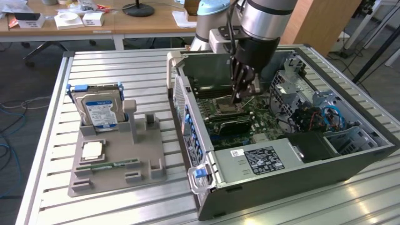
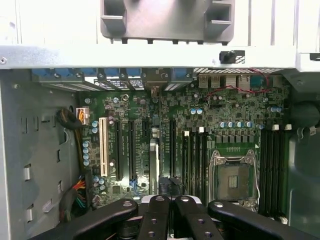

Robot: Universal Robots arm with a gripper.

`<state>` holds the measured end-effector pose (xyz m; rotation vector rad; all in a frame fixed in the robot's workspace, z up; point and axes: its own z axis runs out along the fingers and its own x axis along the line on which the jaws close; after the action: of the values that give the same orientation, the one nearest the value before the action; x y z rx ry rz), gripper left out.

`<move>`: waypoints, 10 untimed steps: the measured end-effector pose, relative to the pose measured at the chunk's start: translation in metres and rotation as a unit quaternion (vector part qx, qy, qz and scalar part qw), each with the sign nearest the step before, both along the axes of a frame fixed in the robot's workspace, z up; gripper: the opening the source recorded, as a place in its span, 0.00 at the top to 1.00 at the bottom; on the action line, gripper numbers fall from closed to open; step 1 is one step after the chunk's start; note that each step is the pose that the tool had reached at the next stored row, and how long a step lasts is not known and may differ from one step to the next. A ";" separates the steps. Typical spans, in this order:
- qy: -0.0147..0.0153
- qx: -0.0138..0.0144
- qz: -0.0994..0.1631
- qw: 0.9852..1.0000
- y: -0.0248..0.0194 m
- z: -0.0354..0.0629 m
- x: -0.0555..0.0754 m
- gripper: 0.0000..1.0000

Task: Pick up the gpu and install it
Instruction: 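Press down on the gpu until it lock into place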

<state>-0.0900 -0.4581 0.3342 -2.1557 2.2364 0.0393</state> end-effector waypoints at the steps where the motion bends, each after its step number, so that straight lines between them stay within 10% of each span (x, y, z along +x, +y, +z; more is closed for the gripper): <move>1: 0.000 0.000 0.000 1.000 0.0000 0.0016 0.000 0.90; 10: 0.000 0.000 0.000 1.000 0.0000 0.0111 0.000 0.90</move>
<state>-0.0900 -0.4581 0.3453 -2.1556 2.2363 0.0395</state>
